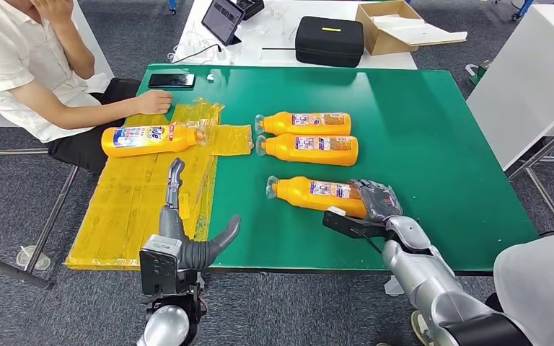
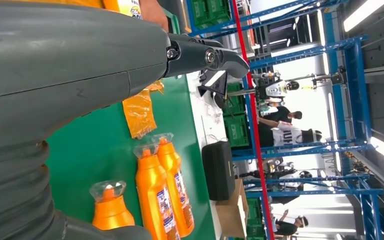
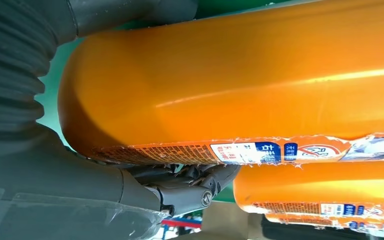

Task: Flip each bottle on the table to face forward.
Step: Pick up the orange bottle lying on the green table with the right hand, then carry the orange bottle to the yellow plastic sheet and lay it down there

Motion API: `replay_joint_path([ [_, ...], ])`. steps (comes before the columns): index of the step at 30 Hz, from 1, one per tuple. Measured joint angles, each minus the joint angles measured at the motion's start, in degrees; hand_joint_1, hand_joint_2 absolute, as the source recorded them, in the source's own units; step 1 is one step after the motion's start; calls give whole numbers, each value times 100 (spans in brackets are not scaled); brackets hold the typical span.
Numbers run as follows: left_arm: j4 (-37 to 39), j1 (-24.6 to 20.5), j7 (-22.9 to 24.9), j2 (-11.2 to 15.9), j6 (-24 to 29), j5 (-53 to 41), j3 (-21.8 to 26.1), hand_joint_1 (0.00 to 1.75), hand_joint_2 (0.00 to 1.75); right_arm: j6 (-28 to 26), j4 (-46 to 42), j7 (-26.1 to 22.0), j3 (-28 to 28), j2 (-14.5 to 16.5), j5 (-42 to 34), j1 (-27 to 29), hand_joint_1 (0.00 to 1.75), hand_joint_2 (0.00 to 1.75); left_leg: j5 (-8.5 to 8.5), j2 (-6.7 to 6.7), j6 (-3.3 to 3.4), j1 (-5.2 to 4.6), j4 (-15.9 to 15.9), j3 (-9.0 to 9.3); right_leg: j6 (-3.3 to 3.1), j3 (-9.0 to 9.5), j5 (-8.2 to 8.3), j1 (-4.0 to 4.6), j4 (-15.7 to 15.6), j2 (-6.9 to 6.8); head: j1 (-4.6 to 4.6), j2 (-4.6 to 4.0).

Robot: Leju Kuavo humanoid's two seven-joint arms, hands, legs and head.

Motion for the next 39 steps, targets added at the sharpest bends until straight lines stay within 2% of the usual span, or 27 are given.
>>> replay_joint_path([
  [6, 21, -15, -70, 0, -1, 57, -1, 0, 175, 0, 11, -727, -174, -15, -473, 109, 175, 175, -7, 3, -3, 0, 0, 7, 0, 3, 0, 1, -1, 3, 0, 0],
  [9, 20, -2, -99, -2, -66, 332, -1, 0, 175, 38, -48, -1282, -368, 7, -1083, 278, 175, 175, -12, 3, -6, 1, 0, 14, 0, 9, 0, 2, -1, 8, 2, -1],
  [12, 16, 83, -51, 1, -423, 1011, 2, 0, 175, 292, -381, -1943, -665, 113, -1940, 643, 175, 175, -16, 5, -7, 4, -1, 15, -1, 11, -1, 5, 0, 12, 2, 0],
  [18, 36, 342, 127, 30, -1395, 2517, 47, 0, 175, 494, -1508, -2440, -961, 403, -2992, 1512, 175, 175, -19, 9, -9, 5, -2, 1, 4, 2, -10, 6, 1, 19, -1, -1],
  [22, 93, 499, 299, 57, -1678, 3341, 145, 0, 175, 494, -2428, -2491, -967, 626, -3537, 2078, 175, 175, -17, 8, -9, 4, -2, -24, 7, -20, -12, 4, 2, 19, -1, -1],
  [28, 200, 613, 450, 108, -1883, 3873, 201, 0, 175, 591, -3428, -2473, -842, 853, -3891, 2510, 167, 175, -16, 2, -7, 3, -2, -47, 11, -40, -14, 0, 3, 16, 0, -1],
  [32, 222, 628, 435, 133, -2102, 3912, 170, 0, 175, 780, -3835, -2365, -539, 961, -4016, 2585, 162, 175, -17, 5, -7, 2, -2, -58, 11, -55, -14, -1, 3, 18, -1, 0],
  [39, 222, 570, 406, 140, -2350, 3749, 59, 0, 175, 749, -3890, -2283, -50, 1102, -4018, 2480, 152, 175, -16, 4, -7, 2, -2, -63, 12, -57, -15, -1, 4, 17, -1, -1],
])
